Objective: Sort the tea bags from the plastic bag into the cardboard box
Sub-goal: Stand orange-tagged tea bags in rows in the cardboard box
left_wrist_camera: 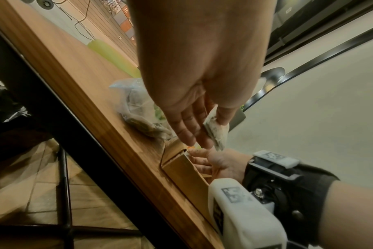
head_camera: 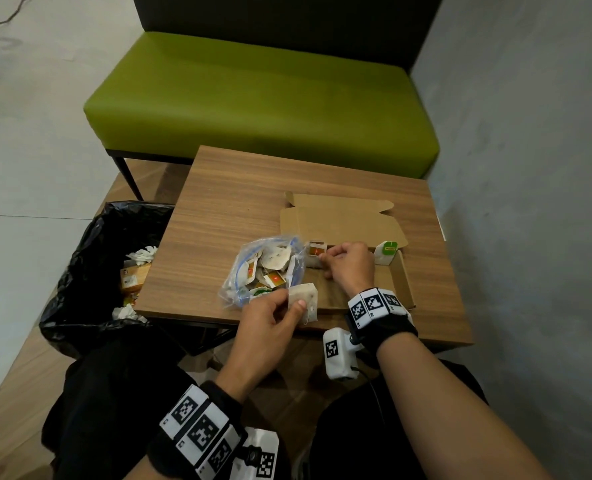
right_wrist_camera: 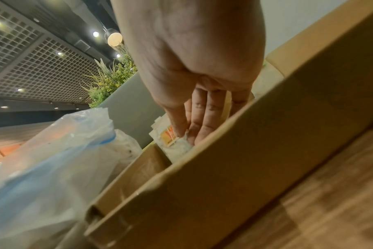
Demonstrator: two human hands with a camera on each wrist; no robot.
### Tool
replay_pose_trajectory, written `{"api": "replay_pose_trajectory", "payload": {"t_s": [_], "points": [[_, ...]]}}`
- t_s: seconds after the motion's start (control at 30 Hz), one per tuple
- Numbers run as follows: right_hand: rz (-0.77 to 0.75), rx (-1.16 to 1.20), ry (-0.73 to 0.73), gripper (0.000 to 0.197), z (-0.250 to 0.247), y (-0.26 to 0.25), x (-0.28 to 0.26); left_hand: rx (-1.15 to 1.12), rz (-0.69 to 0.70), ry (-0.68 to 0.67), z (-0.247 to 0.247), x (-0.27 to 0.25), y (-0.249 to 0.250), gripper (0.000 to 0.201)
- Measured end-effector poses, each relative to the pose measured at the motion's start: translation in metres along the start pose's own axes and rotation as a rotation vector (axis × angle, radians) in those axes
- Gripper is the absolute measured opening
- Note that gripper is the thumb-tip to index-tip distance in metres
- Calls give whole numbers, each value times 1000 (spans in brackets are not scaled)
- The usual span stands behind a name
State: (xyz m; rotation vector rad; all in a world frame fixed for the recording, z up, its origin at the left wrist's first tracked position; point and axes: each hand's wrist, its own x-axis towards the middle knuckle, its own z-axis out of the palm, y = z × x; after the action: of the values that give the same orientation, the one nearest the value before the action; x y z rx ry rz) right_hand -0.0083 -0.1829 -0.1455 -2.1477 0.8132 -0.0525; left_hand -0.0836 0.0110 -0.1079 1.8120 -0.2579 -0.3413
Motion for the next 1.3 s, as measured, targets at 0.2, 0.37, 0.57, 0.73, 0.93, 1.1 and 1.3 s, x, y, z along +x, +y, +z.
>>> {"api": "replay_pose_trajectory", "payload": {"t_s": [0.2, 0.37, 0.57, 0.73, 0.93, 1.1, 1.3], "points": [[25, 161, -11, 15, -31, -7, -22, -116, -53, -36, 5, 4, 6, 16], [-193, 266, -107, 14, -67, -16, -70, -89, -61, 0, 9, 11, 9, 18], [-361, 111, -333, 20, -67, -13, -109, -96, 17, 24, 16, 15, 13, 26], [-296, 258, -318, 26, -61, -4, -107, -185, -27, -94, 18, 6, 19, 34], [-268, 393, -283, 8, -57, 3, -99, -114, -20, -260, 14, 1, 22, 33], [-167, 432, -278, 8, -58, 6, -93, -40, -40, -86, 12, 6, 17, 35], [-193, 443, -411, 6, -64, 3, -87, 145, -18, 75, 10, 15, 19, 28]]}}
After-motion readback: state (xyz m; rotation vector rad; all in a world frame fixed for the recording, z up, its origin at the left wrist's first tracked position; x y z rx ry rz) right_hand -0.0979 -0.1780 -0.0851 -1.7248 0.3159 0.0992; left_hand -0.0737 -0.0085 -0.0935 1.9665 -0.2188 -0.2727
